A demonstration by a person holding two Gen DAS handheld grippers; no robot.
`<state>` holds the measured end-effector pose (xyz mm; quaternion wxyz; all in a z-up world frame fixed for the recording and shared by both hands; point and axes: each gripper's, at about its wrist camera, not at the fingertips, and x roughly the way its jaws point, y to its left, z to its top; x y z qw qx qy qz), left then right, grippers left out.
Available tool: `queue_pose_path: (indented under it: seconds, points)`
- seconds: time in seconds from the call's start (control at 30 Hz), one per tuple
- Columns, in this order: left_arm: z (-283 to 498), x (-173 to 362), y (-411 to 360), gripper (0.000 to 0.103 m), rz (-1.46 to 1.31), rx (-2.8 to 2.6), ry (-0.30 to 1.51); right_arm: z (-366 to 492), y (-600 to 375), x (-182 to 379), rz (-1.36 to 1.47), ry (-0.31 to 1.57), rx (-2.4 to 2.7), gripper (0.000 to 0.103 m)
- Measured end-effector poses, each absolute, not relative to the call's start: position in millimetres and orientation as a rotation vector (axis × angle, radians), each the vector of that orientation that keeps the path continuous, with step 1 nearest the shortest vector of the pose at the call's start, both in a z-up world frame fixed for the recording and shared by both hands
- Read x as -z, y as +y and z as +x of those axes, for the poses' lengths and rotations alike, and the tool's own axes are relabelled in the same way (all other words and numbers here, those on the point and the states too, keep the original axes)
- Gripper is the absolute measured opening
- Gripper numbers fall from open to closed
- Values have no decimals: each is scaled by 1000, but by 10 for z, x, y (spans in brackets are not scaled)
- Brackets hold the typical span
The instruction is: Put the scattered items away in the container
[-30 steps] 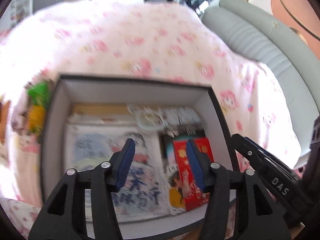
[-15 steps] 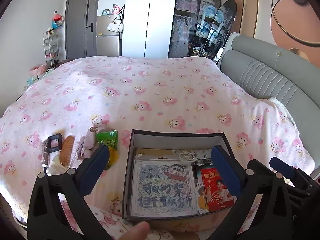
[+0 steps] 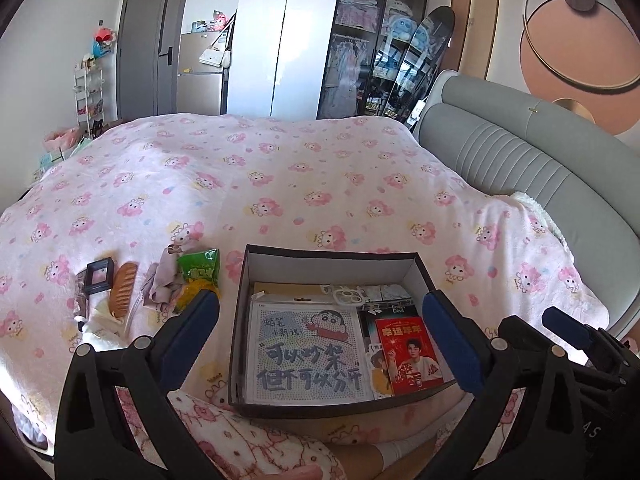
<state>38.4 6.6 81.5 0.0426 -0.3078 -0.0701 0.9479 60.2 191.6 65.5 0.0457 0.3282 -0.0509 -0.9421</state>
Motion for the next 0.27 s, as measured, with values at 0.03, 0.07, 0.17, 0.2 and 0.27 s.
queue_pose_path:
  seconds: [0.03,0.07,0.17,0.2,0.27]
  points:
    - [392,-822,127,103,-940,-2906,-207,606,1943,-647,1010,-150,2881,73]
    - [407,-826,167,103,-937,-2912,-195,620,1972,-641,1014,-145,2886,73]
    - [467,-808,243,103,-933,-2920,-178,671,2122,-630,1019,-172,2907,73]
    - [491,-799,259,103,-932,-2923,-177,680,2175,-625,1022,-189,2907,73]
    - [517,-787,287,103,-928,-2935,-195,697,2259,-614,1023,-209,2904,73]
